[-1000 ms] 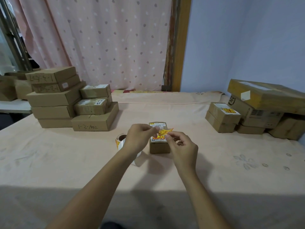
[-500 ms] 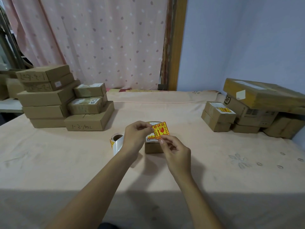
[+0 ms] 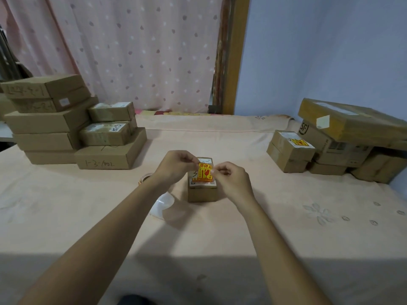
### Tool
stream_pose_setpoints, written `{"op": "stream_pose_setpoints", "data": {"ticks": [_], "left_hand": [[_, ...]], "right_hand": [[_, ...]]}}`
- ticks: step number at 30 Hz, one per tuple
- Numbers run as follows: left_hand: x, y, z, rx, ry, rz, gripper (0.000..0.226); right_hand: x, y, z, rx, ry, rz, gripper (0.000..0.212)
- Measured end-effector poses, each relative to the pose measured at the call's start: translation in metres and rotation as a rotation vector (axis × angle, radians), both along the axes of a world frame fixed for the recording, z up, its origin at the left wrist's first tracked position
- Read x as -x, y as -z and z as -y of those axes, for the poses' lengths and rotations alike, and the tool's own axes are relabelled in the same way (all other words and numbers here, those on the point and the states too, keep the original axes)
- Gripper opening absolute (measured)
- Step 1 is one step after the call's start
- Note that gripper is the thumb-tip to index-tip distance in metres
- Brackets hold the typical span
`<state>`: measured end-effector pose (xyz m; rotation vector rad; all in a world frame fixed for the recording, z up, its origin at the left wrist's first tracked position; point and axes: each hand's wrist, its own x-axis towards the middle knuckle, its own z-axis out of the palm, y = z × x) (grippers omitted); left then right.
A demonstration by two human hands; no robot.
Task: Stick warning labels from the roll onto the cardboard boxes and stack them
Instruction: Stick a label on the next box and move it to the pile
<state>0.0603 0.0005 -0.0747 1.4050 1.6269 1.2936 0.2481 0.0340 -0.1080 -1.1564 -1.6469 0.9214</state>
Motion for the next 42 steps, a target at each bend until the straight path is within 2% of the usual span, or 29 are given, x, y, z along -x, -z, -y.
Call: {"op": "stream_pose_setpoints", "data": {"ticks": [8,17,23,27,34,38,40,42], "left_hand": [[0.01,0.008,-0.007,0.03,-0.03,-0.017,0.013],[0.014,0.024,-0.009,0.071,-0.091,-0.126,0.013],[0.004,0.024,-0.007,0.045,-0.127,-0.284,0.006],[0.007,0.027,-0.008,0.043,-0.134,-0.396,0.01],[0.001,0.034,0.0,-0.075,-0.211,-0.758,0.043],[0.002,0.036,0.004,-0.05,-0.17,-0.905,0.029],[0.001,0.034,0.006,-0.034,-0.151,-0.935,0.03],[0.0,0.033,0.006,-0.012,-0.124,-0.87,0.034]], "right_hand": [[0.014,0.011,-0.014,0.042,-0.013,0.004,0.008],[0.021,0.019,-0.021,0.013,0.041,-0.047,0.013],[0.025,0.024,-0.023,-0.009,0.05,-0.02,0.011],[0.023,0.03,-0.023,-0.109,0.036,0.069,0.013],[0.022,0.042,-0.021,-0.239,0.015,0.245,0.021],[0.022,0.044,-0.019,-0.226,0.017,0.221,0.021],[0.022,0.044,-0.017,-0.22,0.013,0.203,0.022],[0.022,0.044,-0.014,-0.217,0.008,0.163,0.023]]}}
